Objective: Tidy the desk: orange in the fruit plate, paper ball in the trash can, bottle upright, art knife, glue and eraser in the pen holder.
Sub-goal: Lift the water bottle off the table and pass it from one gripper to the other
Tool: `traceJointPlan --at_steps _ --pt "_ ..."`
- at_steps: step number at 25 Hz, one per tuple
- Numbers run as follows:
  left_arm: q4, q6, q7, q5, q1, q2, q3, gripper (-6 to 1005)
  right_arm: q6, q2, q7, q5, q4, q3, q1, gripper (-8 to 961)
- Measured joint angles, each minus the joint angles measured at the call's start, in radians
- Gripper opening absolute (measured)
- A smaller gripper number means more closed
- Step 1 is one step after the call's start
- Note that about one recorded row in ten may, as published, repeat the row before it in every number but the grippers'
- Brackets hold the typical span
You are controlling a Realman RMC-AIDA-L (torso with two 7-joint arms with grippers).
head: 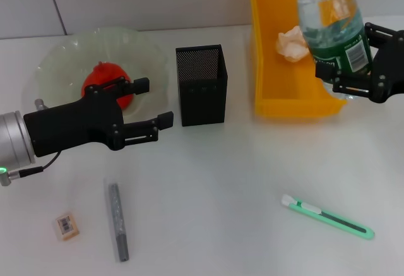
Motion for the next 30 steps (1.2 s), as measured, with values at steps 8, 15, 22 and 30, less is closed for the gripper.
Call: traceJointPlan --at_steps 8,15,22,30 --pt "0.000 -0.006 0.000 -0.030 0.001 0.000 0.000 809 -0.005 -0.001 -0.256 0.128 0.268 0.001 0.067 766" --pt "0.000 -0.023 0.000 -0.039 0.001 0.000 0.000 808 -0.011 -0.003 -0.423 0.168 0.461 0.002 0.150 766" --pt "-0.001 -0.024 0.008 -0.052 -0.001 0.000 0.000 807 -0.014 -0.002 -0.589 0.217 0.632 0.018 0.212 766" --pt "-0.011 -0.025 0.016 -0.096 0.004 0.000 0.000 806 -0.023 0.000 -0.738 0.283 0.778 0.017 0.251 766"
